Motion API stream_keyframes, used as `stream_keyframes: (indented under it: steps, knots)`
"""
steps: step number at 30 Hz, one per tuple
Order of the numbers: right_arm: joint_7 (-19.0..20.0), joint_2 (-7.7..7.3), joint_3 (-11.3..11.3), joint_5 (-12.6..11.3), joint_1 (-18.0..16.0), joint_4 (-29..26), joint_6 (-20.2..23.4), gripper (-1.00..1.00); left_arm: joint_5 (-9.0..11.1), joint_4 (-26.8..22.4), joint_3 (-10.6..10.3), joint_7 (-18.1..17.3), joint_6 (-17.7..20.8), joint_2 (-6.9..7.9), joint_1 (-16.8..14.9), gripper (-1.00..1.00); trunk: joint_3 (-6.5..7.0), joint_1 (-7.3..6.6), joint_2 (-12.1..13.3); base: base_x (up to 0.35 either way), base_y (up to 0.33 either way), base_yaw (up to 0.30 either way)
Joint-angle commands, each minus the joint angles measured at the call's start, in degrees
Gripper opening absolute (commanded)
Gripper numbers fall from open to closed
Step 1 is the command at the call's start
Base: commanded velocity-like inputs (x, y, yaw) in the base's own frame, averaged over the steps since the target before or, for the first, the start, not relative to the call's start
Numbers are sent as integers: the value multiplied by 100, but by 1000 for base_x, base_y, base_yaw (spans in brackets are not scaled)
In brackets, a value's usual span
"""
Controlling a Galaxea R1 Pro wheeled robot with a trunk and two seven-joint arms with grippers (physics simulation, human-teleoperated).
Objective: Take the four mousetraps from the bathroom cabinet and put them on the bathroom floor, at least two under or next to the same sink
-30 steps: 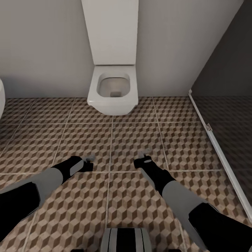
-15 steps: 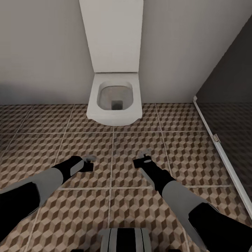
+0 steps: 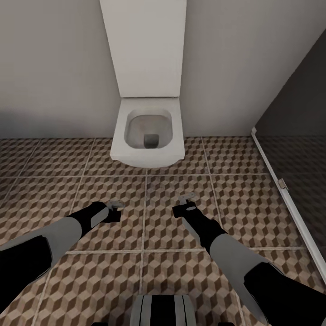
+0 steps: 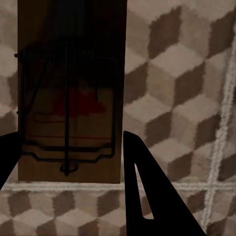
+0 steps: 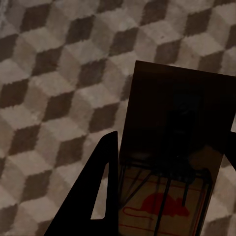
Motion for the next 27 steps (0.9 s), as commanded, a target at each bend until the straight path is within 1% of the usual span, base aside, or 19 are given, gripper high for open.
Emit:
stream_keyframes:
  steps: [1, 19, 27]
  knots:
    - [-47, -4, 47, -69, -5, -8, 23, -100, 40, -24, -27, 60, 19, 8, -1, -100, -4, -1, -1, 4, 0, 0]
    - [-48, -10, 48, -60, -6, -8, 23, -100, 40, -29, -29, 60, 15, 9, -3, -100, -4, -1, -1, 4, 0, 0]
    - [-47, -10, 47, -60, -5, -8, 23, -100, 40, -28, -29, 66, 19, 11, -3, -100, -151, 175, -322, 0, 0, 0]
